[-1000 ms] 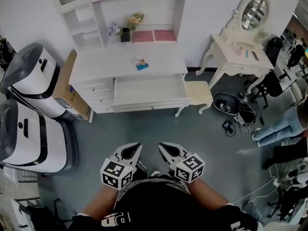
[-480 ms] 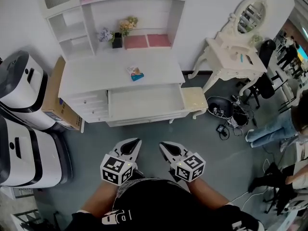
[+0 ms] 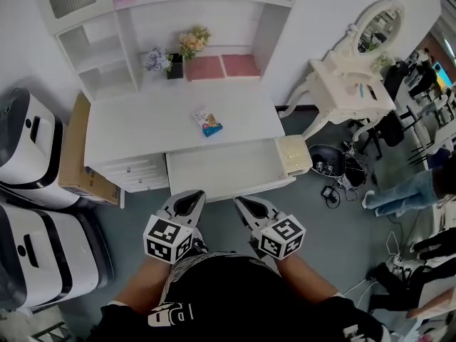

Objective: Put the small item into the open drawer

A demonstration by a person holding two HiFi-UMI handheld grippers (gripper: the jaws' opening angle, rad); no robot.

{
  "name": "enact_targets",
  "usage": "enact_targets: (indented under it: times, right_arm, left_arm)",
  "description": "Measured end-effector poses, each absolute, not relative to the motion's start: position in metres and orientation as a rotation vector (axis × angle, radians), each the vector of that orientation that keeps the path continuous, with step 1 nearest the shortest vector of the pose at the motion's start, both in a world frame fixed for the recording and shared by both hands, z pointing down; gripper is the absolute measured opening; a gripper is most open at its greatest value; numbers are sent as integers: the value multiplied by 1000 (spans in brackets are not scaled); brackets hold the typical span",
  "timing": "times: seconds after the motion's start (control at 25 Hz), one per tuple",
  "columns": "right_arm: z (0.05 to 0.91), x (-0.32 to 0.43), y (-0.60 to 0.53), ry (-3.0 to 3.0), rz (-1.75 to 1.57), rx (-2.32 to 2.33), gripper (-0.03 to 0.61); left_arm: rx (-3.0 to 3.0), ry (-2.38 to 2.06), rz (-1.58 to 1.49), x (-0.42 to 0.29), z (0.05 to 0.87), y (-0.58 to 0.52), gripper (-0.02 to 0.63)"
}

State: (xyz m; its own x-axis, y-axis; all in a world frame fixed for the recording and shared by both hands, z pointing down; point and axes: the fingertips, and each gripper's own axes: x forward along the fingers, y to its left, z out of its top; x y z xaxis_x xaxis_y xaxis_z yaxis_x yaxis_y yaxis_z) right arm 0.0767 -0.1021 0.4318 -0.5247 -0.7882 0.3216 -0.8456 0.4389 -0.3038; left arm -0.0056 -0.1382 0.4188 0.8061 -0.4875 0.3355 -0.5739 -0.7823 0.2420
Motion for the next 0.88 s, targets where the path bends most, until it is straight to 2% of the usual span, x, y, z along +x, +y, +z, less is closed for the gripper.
enact_targets:
  times: [0.32,0.88]
  right_arm:
    - [436,56,-154,-2493,674,1519,9]
    - [448,52,-174,-2435,690,1497,9]
  left_arm:
    - [2645,-733,381,-25,431,-200,14]
    - [2616,-739,380,-34,449,-227,14]
